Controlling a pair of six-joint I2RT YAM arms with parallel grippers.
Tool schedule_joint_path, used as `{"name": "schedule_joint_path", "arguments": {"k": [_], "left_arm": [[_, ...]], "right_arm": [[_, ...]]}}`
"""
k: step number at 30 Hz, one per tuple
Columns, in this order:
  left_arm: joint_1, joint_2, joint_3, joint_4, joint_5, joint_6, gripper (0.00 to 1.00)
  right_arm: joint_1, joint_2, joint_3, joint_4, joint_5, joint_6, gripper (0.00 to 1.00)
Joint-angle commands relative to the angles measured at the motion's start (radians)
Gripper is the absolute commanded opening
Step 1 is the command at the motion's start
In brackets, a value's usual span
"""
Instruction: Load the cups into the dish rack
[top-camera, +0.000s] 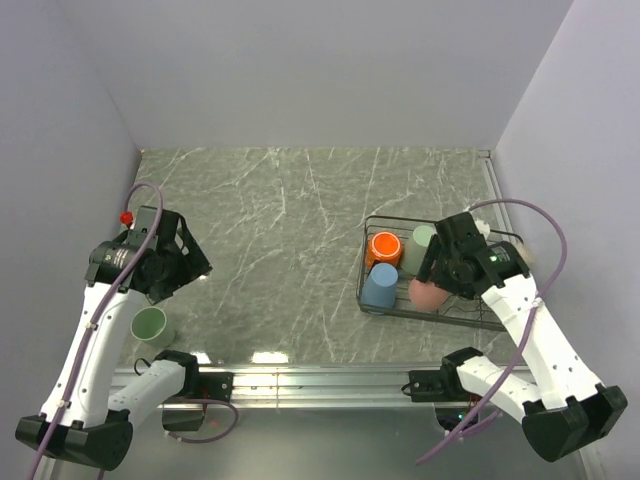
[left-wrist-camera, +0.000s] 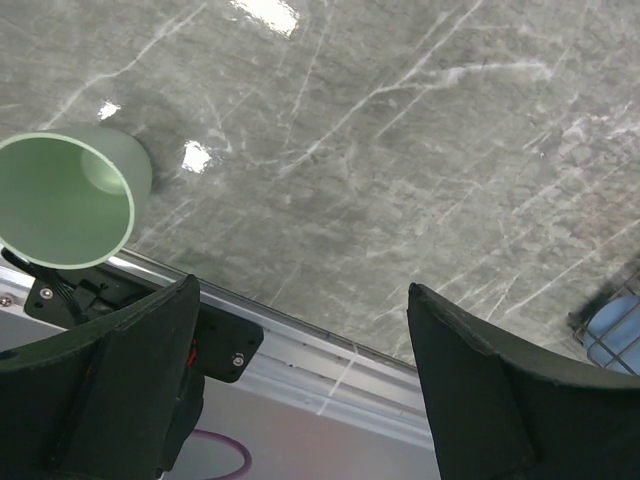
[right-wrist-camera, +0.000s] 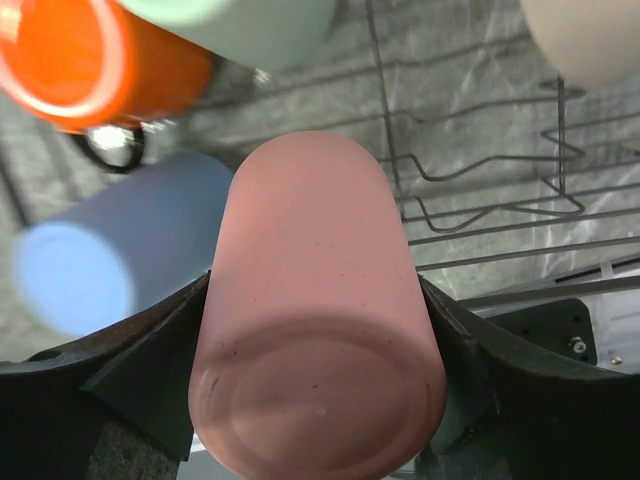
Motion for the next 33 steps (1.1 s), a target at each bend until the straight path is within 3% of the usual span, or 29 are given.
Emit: {"name": "schedule_joint_path", "arguments": {"k": [1,11,18,25,26,29,32,33], "left_arm": [[0.016,-0.009,0.005,-0.036,-0.037,-0.001,0.9],[0.048,0.028,-0.016,-0.022,-0.008,-0.005,0.89],[0.048,0.025,-0.048,0.015,0.038,-0.007,0.87],[0.048,0.007,-0.031,-0.006,0.014,0.004,0.87],[0.048,0.004,-0.034,-0.008,0.009,0.005,0.88],[0.048,-0.009,-0.051,-0.003,0.017,0.001,0.87],[0.048,-0.012,-0.062,0.003,0.024,0.004,0.87],[0.048,-0.012,-0.064,0.006,0.024,0.007,0.87]], "right_arm": [[0.012,-0.005,-0.073,0.079,0.027,0.01,0.0],[0.032,0.03,-0.184,0.237,0.034,0.082,0.0],[0.061,0.139,-0.104,0.238,0.067,0.16,0.01],[0.061,0.178,-0.107,0.247,0.098,0.128,0.51],[0.061,0.173,-0.111,0.249,0.095,0.128,0.65],[0.061,0.158,-0.125,0.253,0.08,0.13,0.81],[0.059,0.159,-0.119,0.244,0.063,0.131,0.83],[0.064,0.155,-0.115,0.238,0.058,0.133,0.92]]}}
